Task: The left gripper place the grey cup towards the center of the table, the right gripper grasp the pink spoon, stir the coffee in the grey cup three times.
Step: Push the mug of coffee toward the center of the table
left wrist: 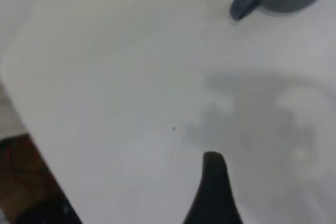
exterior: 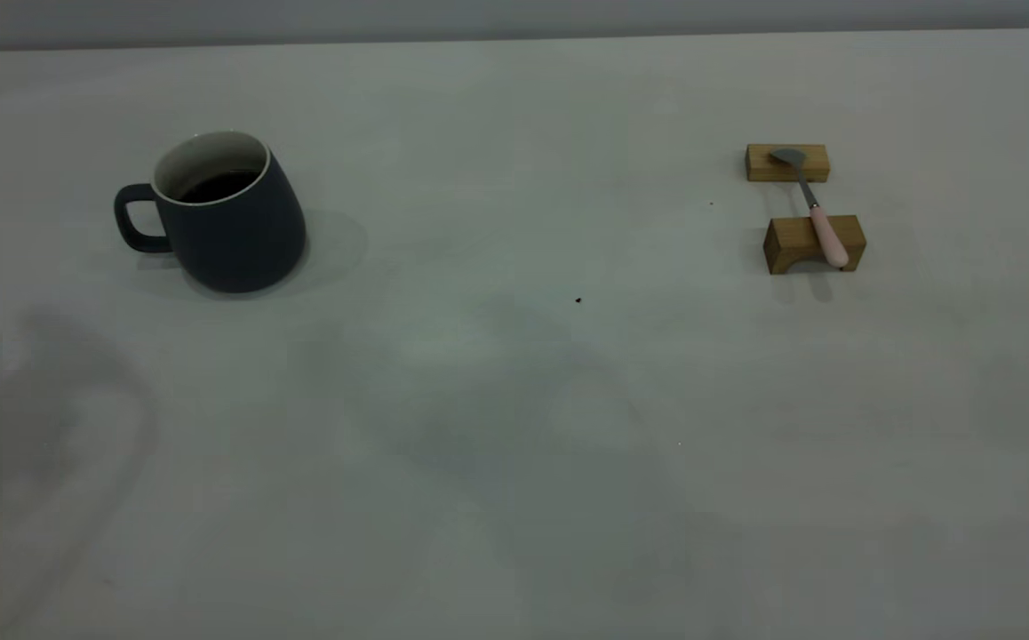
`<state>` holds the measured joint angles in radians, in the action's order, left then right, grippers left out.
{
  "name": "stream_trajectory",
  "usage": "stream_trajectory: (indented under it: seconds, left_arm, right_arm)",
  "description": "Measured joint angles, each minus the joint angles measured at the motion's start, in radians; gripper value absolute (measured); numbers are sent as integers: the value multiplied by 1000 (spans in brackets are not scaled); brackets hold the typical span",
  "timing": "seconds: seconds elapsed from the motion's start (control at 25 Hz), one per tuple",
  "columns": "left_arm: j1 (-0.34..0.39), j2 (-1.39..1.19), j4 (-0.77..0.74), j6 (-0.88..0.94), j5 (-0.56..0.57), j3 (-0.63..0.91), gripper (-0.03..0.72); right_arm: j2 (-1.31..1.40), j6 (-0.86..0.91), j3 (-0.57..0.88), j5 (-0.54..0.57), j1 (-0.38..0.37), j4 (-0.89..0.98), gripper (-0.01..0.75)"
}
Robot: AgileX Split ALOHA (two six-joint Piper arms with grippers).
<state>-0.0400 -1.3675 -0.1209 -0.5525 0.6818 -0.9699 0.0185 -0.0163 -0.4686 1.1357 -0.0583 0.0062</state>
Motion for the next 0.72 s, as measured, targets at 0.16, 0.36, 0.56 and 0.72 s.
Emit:
stream_trajectory:
  seconds: [0.16,0.36,0.56,0.72]
  left_arm:
    - [0,-197,48,-169,-9,-84,676]
    - [-2,-405,74,-301,-16,-181,668]
    - [-11,-580,74,-384,-19,-274,666]
    - [-11,-690,69,-442,-24,-345,663]
  right_arm:
    - [0,0,0,0,0,0,511]
    - [0,0,0,0,0,0,511]
    - [0,0,0,0,0,0,511]
    - [0,0,0,0,0,0,511]
